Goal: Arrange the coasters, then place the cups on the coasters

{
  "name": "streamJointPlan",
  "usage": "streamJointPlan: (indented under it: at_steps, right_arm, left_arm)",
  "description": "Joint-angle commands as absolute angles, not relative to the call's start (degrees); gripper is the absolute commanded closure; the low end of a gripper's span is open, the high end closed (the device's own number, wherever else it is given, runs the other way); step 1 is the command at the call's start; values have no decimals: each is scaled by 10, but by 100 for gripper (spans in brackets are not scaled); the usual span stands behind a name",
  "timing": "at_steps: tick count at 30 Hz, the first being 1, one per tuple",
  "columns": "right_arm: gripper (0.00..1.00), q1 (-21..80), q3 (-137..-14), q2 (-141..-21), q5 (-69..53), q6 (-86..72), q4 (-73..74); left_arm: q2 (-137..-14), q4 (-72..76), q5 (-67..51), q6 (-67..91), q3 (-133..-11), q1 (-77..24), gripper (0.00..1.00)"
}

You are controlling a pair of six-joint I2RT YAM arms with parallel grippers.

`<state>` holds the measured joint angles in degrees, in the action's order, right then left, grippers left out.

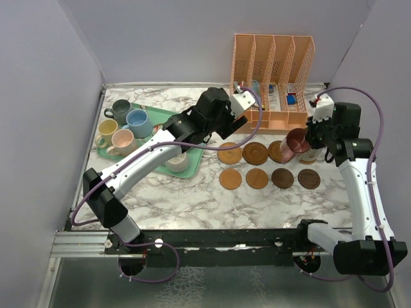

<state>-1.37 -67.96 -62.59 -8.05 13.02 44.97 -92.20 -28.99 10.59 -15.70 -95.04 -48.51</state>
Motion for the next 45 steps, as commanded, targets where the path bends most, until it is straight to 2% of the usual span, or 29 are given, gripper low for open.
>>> streamJointPlan:
  at_steps: [1,12,17,33,45]
  right_arm:
    - [99,-50,-678,-587,-91,162,517]
    - [99,-85,-664,-582,-70,194,579]
    - [99,-101,-650,-595,-57,213,576]
    - [99,-270,-625,-647,-171,301,540]
    - [99,-292,-597,-703,-239,344,464]
  left_arm:
    - [-902,-288,85,-174,-936,-488,25]
    - [-874,-288,53,-188,-888,-481,19]
    - [-860,-284,32,-184,-871,-476,11]
    - [-845,-282,2,-177,-860,-473,10]
    - [-848,-283,-2,-174,-862,-474,7]
